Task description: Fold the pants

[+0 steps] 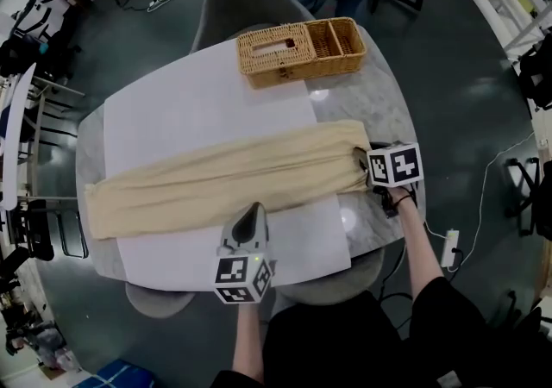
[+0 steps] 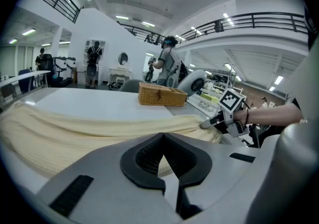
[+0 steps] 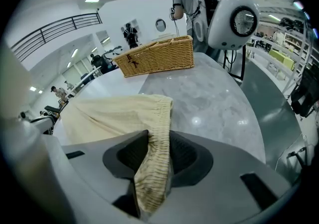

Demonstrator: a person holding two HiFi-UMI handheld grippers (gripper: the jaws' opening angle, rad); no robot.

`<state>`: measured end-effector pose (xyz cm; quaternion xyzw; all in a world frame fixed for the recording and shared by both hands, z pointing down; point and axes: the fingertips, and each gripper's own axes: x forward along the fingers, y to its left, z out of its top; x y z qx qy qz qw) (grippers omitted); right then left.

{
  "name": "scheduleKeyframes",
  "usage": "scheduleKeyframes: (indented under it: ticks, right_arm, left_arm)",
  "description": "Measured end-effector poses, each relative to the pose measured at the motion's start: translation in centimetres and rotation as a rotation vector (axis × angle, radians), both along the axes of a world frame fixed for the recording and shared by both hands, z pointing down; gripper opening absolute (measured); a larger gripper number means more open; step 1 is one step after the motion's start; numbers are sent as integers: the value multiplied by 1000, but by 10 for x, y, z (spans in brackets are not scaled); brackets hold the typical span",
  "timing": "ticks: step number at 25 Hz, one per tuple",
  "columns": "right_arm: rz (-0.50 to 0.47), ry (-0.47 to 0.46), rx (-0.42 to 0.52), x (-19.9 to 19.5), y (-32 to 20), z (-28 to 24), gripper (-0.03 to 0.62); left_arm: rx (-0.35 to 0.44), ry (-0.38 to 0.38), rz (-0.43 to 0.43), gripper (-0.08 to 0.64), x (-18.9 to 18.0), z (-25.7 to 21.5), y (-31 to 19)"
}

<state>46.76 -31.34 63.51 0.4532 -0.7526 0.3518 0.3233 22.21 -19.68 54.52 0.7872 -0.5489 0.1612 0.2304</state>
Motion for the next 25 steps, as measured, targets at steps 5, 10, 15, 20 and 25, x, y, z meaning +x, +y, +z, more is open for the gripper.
scheduleKeyframes:
  ticks: [5,10,15,20,25]
  right_arm:
    - [23,-24,-19,3,0,2,102]
    - [76,-99,-38,-7,-1,-7,80]
    - [105,-142,-20,-8,-2,-17,63]
    - [142,-160,6,-11,4,-36,60]
    - [152,-126,56,-23,10,-65,60]
  left_arm:
    - [1,1,-18,14,-3,0,2]
    - [1,-2,-36,14,-24,-7,7]
    - [21,-11,-54,14,-41,-16,14]
    - [43,-5,-71,14,-69,-23,27]
    - [60,-1,-62,14,-99,-31,41]
